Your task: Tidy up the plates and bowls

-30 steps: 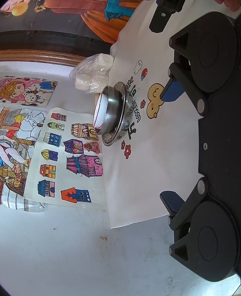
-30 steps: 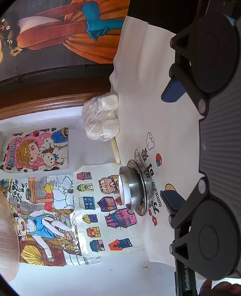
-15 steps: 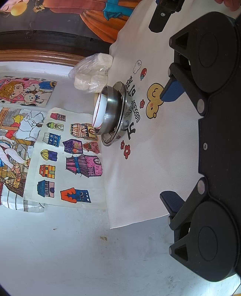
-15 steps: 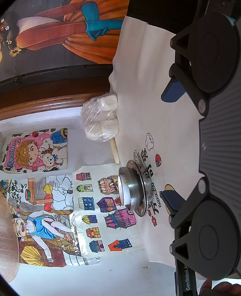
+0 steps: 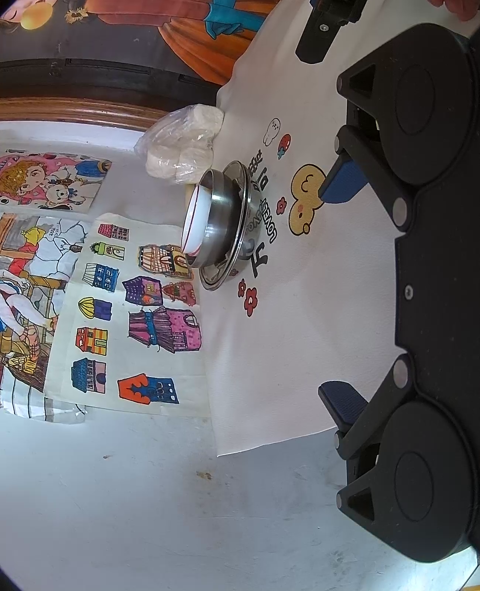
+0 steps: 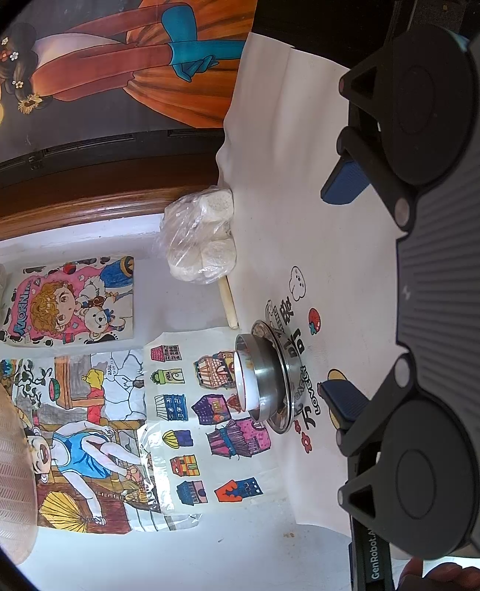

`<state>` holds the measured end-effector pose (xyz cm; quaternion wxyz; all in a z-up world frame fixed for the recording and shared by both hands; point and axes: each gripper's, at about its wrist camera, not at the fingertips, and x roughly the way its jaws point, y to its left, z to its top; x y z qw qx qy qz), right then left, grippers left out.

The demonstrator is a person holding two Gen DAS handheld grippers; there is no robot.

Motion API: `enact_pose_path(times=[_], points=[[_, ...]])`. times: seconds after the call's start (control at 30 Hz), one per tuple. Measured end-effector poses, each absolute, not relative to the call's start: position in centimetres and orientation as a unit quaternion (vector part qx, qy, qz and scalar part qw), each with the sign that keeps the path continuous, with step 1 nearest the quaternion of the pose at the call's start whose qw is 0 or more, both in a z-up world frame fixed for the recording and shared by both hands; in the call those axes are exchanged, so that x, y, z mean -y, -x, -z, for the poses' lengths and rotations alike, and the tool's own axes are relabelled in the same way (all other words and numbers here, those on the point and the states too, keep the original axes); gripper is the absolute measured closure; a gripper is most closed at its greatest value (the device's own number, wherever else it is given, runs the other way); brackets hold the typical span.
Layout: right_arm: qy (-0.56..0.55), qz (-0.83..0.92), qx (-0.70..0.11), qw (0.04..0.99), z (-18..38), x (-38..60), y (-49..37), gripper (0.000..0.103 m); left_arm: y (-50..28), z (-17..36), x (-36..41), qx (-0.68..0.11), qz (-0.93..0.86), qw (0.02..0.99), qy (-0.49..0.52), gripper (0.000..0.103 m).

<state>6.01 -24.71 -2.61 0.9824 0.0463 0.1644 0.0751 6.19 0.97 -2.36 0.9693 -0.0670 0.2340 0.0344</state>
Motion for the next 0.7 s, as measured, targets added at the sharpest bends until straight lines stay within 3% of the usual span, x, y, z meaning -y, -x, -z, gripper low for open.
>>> enact_pose_path(times=[0.7], points=[[-0.044, -0.074, -0.168, 0.982, 2.75, 24.73, -6.11, 0.000, -6.36, 2.46, -0.91, -0.239, -0.032, 0.968, 0.067, 0.001]])
